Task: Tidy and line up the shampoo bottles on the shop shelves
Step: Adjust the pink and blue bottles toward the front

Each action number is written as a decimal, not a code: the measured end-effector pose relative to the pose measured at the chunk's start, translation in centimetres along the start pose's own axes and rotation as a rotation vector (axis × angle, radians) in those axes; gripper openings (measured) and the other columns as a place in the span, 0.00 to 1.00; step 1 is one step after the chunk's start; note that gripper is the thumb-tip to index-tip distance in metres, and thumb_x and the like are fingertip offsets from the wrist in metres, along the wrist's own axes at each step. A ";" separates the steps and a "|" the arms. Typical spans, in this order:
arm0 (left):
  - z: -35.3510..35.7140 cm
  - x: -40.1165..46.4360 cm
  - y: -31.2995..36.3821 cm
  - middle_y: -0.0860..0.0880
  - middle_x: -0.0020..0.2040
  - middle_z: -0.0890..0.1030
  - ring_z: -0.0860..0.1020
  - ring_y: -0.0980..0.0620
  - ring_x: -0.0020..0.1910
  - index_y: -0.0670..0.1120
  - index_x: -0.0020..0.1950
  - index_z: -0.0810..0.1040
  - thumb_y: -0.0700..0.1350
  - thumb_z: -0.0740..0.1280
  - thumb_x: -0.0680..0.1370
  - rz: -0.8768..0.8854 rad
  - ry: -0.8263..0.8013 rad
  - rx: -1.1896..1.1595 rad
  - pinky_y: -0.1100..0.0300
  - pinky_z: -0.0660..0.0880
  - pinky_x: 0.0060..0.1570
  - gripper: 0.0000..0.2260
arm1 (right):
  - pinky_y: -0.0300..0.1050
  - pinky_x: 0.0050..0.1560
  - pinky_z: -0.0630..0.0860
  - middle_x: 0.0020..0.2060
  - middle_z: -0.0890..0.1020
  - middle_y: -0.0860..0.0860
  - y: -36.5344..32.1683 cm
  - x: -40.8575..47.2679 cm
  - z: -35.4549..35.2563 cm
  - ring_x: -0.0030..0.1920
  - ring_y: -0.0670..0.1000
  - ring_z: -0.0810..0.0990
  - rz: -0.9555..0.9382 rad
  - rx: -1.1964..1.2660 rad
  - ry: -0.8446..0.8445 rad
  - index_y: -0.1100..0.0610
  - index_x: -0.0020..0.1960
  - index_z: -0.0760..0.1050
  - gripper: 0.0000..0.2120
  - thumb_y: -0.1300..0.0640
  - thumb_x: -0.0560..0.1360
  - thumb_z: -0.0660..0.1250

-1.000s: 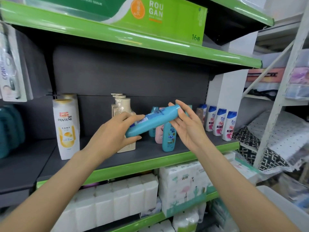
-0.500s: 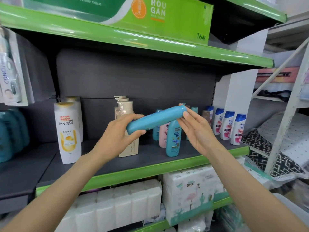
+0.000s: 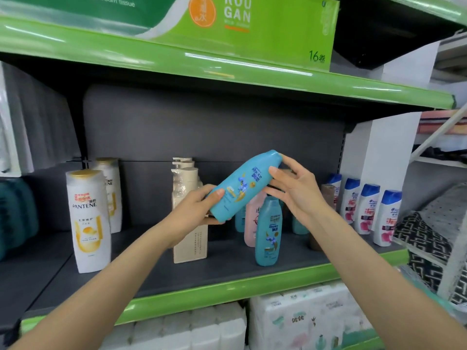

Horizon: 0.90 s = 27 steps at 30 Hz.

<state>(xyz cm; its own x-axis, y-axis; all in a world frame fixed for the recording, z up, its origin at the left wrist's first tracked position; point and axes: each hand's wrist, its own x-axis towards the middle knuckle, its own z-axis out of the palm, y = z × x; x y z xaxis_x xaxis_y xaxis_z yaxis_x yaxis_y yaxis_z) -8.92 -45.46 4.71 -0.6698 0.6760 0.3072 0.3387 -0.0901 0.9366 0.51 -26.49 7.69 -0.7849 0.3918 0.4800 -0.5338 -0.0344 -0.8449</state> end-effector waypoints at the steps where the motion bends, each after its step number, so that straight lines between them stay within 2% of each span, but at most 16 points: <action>1: 0.2 0.8 -0.1 0.44 0.54 0.81 0.82 0.49 0.50 0.41 0.60 0.74 0.48 0.59 0.80 0.001 0.018 -0.004 0.60 0.80 0.45 0.14 | 0.49 0.47 0.82 0.48 0.84 0.56 -0.1 1.0 -0.2 0.51 0.54 0.83 -0.003 0.001 -0.001 0.54 0.61 0.74 0.16 0.64 0.75 0.66; 4: 0.8 3.6 -0.5 0.47 0.52 0.81 0.82 0.54 0.47 0.42 0.57 0.75 0.47 0.60 0.80 0.013 0.093 0.002 0.60 0.80 0.44 0.11 | 0.49 0.46 0.82 0.48 0.83 0.58 0.3 3.9 -1.0 0.51 0.55 0.83 -0.012 -0.007 0.011 0.55 0.61 0.74 0.15 0.64 0.75 0.66; 9: 1.6 8.6 -0.7 0.44 0.54 0.78 0.79 0.52 0.48 0.42 0.57 0.73 0.41 0.62 0.79 0.091 0.295 0.084 0.63 0.80 0.42 0.08 | 0.49 0.47 0.82 0.54 0.79 0.61 1.5 8.4 -2.5 0.52 0.56 0.82 0.017 0.066 0.133 0.56 0.63 0.70 0.18 0.66 0.75 0.65; 12: 1.4 12.0 -1.5 0.44 0.54 0.79 0.79 0.47 0.53 0.44 0.59 0.74 0.43 0.64 0.78 0.095 0.421 0.250 0.50 0.78 0.54 0.10 | 0.48 0.47 0.81 0.55 0.78 0.61 2.1 10.5 -3.3 0.52 0.57 0.81 0.002 0.119 0.194 0.56 0.63 0.70 0.17 0.67 0.76 0.65; 14: 1.5 13.8 -2.0 0.45 0.52 0.79 0.78 0.45 0.55 0.43 0.61 0.73 0.44 0.65 0.78 0.059 0.474 0.353 0.48 0.75 0.58 0.13 | 0.46 0.45 0.82 0.52 0.77 0.60 2.5 11.7 -3.6 0.53 0.56 0.81 -0.047 0.113 0.227 0.56 0.61 0.71 0.16 0.68 0.75 0.65; 18: 2.5 16.5 -2.9 0.42 0.56 0.80 0.77 0.44 0.57 0.41 0.63 0.73 0.43 0.66 0.77 0.007 0.437 0.479 0.50 0.75 0.57 0.15 | 0.40 0.41 0.81 0.43 0.78 0.51 3.2 14.1 -4.2 0.49 0.48 0.79 -0.161 -0.006 0.271 0.54 0.60 0.72 0.16 0.68 0.75 0.65; 21: 2.9 17.8 -3.5 0.41 0.57 0.80 0.77 0.43 0.58 0.40 0.62 0.76 0.44 0.65 0.78 -0.052 0.437 0.524 0.51 0.75 0.57 0.15 | 0.40 0.43 0.79 0.46 0.79 0.49 3.9 15.3 -4.8 0.49 0.44 0.78 -0.219 -0.081 0.289 0.50 0.58 0.72 0.16 0.67 0.75 0.65; 24: 3.0 19.1 -4.3 0.39 0.56 0.81 0.78 0.41 0.57 0.40 0.58 0.79 0.44 0.64 0.78 -0.099 0.421 0.503 0.50 0.75 0.57 0.12 | 0.41 0.45 0.78 0.51 0.79 0.51 5.2 16.3 -5.8 0.49 0.44 0.78 -0.271 -0.119 0.304 0.47 0.58 0.73 0.18 0.67 0.75 0.64; 25: 3.1 19.4 -4.4 0.39 0.54 0.81 0.78 0.41 0.56 0.41 0.57 0.79 0.45 0.64 0.78 -0.110 0.396 0.485 0.51 0.75 0.55 0.11 | 0.43 0.46 0.79 0.51 0.79 0.51 5.6 16.5 -6.1 0.49 0.44 0.78 -0.291 -0.149 0.305 0.46 0.57 0.73 0.18 0.67 0.76 0.64; 27: 3.5 19.6 -4.7 0.43 0.48 0.81 0.79 0.46 0.46 0.43 0.54 0.79 0.45 0.63 0.79 -0.128 0.327 0.449 0.57 0.75 0.45 0.09 | 0.46 0.50 0.78 0.50 0.79 0.49 6.7 16.9 -6.7 0.48 0.44 0.78 -0.324 -0.235 0.295 0.42 0.55 0.72 0.20 0.66 0.76 0.64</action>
<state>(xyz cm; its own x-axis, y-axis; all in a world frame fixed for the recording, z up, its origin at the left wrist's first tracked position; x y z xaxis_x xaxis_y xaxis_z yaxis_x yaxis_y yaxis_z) -21.32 -29.25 5.76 -0.8692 0.3935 0.2993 0.4415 0.3456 0.8280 -14.18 -13.92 8.57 -0.4497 0.5926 0.6682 -0.6236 0.3273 -0.7099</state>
